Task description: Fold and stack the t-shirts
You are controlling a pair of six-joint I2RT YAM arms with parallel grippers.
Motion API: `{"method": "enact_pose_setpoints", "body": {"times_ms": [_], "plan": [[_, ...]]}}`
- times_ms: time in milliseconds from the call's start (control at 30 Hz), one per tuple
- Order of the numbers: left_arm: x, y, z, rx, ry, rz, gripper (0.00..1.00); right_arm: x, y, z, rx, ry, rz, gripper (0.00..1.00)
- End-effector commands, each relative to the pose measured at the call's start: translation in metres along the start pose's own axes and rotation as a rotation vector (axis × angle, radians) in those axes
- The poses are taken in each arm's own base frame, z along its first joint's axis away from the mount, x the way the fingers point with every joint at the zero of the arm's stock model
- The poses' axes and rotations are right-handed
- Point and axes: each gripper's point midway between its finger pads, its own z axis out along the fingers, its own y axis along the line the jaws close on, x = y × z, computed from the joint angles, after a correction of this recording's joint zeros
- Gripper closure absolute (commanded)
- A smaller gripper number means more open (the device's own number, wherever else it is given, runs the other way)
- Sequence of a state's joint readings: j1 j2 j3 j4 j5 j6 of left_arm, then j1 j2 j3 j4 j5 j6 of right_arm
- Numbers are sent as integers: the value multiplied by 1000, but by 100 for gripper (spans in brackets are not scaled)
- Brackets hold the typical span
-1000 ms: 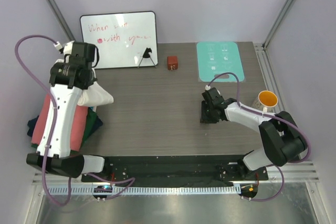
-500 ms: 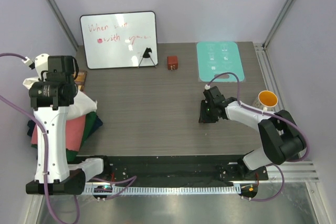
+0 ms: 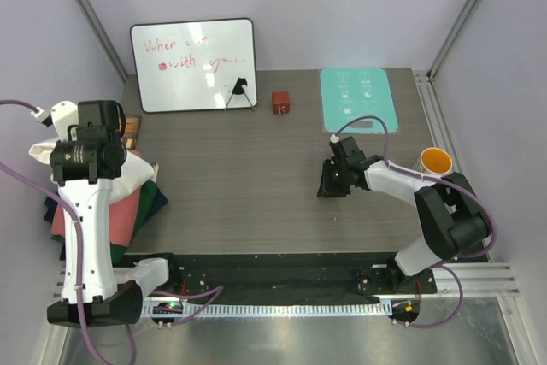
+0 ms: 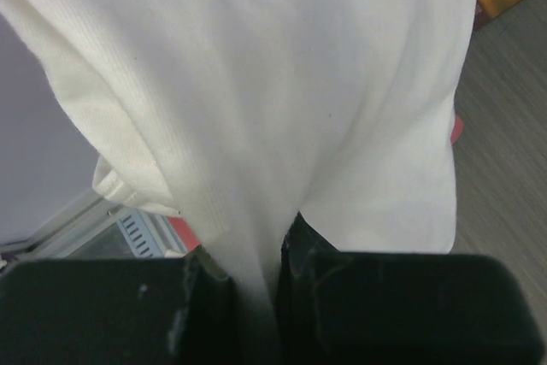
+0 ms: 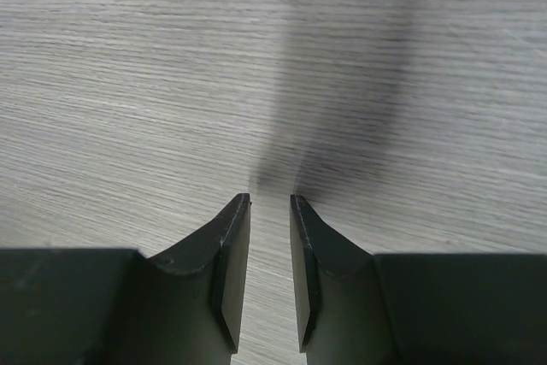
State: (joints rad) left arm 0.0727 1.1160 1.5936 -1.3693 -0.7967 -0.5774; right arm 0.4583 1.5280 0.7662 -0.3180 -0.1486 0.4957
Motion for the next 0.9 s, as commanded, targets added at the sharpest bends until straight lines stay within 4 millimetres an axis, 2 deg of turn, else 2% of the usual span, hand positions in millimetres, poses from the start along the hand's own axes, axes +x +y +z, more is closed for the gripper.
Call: {"method": "enact_pose_setpoints", "body": {"times_ms": [0,33,67,133,333,467,533,567,633,700,733,767,867], "plan": [[62,43,-6,-99,165,97,100,13,-8,9,26,57,-2,69],[68,39,-6,-74,183,70,100,14,-7,8,22,59,-1,69],[76,45,-6,-104,203,72,100,13,-8,8,24,58,1,69],[80,47,-4,-117,201,61,100,13,-6,8,17,60,0,69],[62,65,-9,-217,151,18,99,16,-9,8,24,68,1,69],[67,66,-5,-226,157,7,86,16,-10,8,32,64,1,69],[70,66,-5,-222,165,-1,85,15,-9,8,28,66,1,69],[70,68,-6,-223,162,-7,80,15,-8,10,25,70,0,69],[69,72,-9,-226,157,-10,77,16,-7,10,16,76,2,69],[67,74,-12,-227,147,-24,67,18,-8,13,17,85,5,69],[66,76,-13,-232,143,-26,56,19,-8,13,15,87,4,69],[65,76,-13,-230,142,-26,50,20,-7,14,13,89,4,69],[64,76,-14,-225,138,-29,47,21,-8,15,10,92,6,69]]}}
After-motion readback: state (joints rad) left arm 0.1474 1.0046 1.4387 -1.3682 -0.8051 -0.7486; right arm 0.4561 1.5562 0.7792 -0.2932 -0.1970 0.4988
